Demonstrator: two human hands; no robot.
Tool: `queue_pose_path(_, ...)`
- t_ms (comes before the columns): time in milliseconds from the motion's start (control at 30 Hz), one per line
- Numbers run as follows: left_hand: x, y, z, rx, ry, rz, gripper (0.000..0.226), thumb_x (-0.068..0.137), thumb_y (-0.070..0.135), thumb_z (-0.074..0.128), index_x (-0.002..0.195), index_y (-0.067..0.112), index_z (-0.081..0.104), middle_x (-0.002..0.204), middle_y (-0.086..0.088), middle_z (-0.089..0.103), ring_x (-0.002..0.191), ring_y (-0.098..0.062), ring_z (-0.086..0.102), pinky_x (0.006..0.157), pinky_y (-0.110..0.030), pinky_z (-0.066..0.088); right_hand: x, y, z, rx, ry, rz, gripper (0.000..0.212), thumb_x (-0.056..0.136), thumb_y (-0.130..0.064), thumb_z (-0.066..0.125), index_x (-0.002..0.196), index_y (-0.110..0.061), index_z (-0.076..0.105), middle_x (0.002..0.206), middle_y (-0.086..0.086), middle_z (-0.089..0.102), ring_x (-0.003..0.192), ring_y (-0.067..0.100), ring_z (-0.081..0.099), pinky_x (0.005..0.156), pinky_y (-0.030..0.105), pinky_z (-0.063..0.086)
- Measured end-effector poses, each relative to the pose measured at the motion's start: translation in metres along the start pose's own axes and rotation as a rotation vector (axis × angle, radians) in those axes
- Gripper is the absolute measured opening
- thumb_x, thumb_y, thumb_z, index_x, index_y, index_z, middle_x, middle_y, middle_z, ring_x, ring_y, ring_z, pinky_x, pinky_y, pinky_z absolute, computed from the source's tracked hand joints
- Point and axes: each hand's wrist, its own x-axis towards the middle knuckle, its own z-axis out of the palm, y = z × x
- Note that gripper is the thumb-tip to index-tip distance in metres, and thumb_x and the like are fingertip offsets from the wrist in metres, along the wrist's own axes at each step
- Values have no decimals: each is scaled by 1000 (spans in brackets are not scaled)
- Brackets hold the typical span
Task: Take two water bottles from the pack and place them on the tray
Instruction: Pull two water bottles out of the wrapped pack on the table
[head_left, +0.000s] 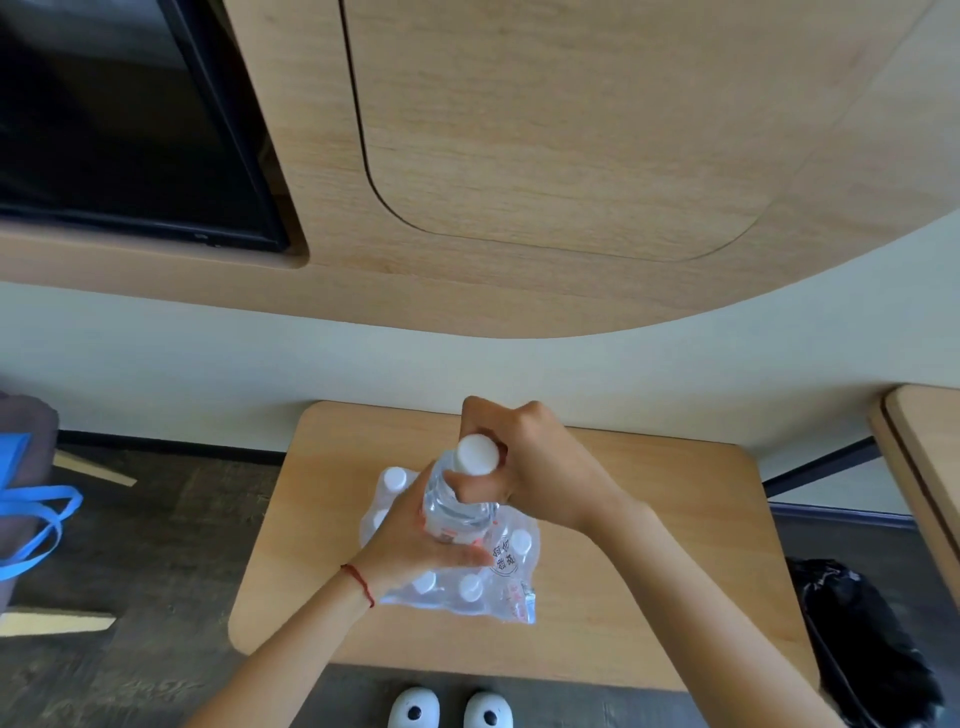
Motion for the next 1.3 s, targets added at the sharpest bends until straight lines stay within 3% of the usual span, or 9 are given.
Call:
queue_pose_path(167,-14,2,-12,-70,96,51,58,51,18,84,103,15,59,87,3,73,88,-6,69,76,-16,55,4,6,18,315,10,-31,20,79,-31,72,84,-25,54,56,-6,50,49,7,39,50,12,34)
queue_pose_path(267,-25,-17,-27,-82,104,6,59,55,-4,85,105,14,59,94,4,76,91,-8,70,77,-15,55,0,54,58,592,101,299,14,96,-17,50,97,-10,62,71,11,66,63,21,59,65,32,53)
queue_pose_path(333,-32,-27,-38,-73,121,-25,56,58,-14,80,100,17,63,94,8,77,88,-7,71,74,-14,56,-6,92,104,342,-64,555,20,94,-7,49,108,-2,62,105,21,70,91,29,66,91,45,52)
queue_pose_path(400,-35,-30,-47,-80,167,-21,52,56,-12,81,93,22,67,88,7,78,82,-5,72,70,-14,57,-11,112,159,157,-322,634,41,90,-13,59,129,-5,50,136,14,54,124,25,52,109,35,37)
queue_pose_path(467,-34,-30,-51,-67,189,-7,53,56,-8,82,89,31,71,87,10,77,80,-4,72,68,-13,56,-9,120,199,154,-340,628,57,87,-21,64,138,-9,40,147,6,41,135,20,38,111,29,26)
queue_pose_path(600,-29,-29,-52,-84,237,13,45,52,20,83,89,40,70,92,11,76,87,-7,71,72,-15,56,0,138,227,122,-138,622,43,83,-21,69,123,-13,56,136,3,50,120,19,52,97,23,36)
queue_pose_path(733,-24,-28,-52,-66,226,8,46,53,23,83,91,44,68,95,13,75,91,-7,70,73,-14,55,-5,151,235,47,-125,548,46,78,-15,73,122,-16,58,133,3,52,118,23,53,100,36,45)
queue_pose_path(1000,-19,-28,-45,-118,185,-14,45,52,23,83,90,41,70,91,12,77,88,-6,71,71,-16,56,-14,153,223,33,-12,394,36,79,-16,71,114,-11,63,122,2,64,107,23,63,89,38,52)
queue_pose_path(1300,-21,-19,-42,-177,219,-43,47,49,26,84,90,42,69,90,11,76,86,-6,71,67,-19,58,-27,112,158,308,355,392,39,76,-25,77,112,-15,65,108,0,72,99,10,64,83,3,43)
